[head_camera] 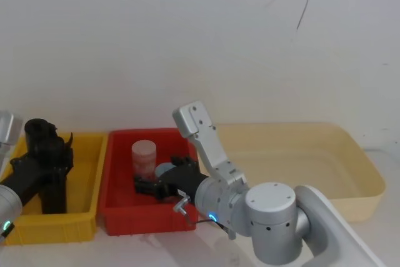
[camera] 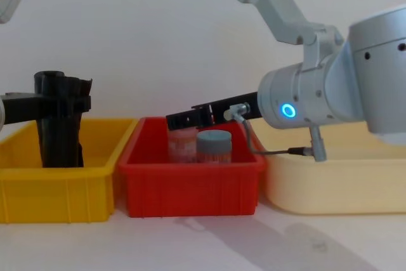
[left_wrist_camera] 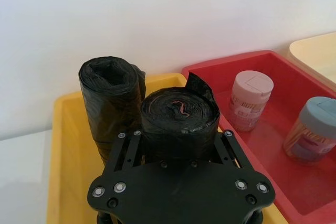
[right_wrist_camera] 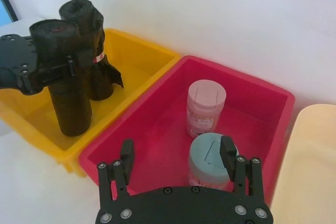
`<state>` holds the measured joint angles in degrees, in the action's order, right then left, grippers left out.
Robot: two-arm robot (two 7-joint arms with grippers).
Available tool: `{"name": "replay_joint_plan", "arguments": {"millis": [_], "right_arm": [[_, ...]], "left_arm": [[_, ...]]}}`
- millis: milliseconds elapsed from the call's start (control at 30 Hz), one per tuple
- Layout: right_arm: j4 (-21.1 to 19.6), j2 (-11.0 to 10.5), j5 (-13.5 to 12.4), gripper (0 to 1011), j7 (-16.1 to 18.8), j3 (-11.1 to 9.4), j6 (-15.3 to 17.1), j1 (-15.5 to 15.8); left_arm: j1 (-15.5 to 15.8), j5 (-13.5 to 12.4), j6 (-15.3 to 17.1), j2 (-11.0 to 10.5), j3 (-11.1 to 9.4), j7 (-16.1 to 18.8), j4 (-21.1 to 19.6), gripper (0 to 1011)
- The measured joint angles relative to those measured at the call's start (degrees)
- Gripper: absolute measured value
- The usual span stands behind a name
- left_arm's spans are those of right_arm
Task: Pick up the garbage bag with the one hand and transfer it to the other hand.
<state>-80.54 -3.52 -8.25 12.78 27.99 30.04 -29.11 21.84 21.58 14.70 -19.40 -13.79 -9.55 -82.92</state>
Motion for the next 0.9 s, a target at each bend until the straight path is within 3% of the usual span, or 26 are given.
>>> {"name": "replay_joint_plan", "arguments": {"millis": [500, 900], "right_arm": [[9.39, 1.65, 1.06, 1001, 0.81, -0.52, -3.29, -4.36], [14.27, 2.13, 1.84, 1001, 1.50, -0.98, -4.91, -6.78]], "left_arm": [[0.00, 0.00, 0.00, 0.00, 0.00, 0.01, 0.01, 483], [-0.01, 0.00, 0.01, 0.00, 0.00, 0.01, 0.00, 483]]}}
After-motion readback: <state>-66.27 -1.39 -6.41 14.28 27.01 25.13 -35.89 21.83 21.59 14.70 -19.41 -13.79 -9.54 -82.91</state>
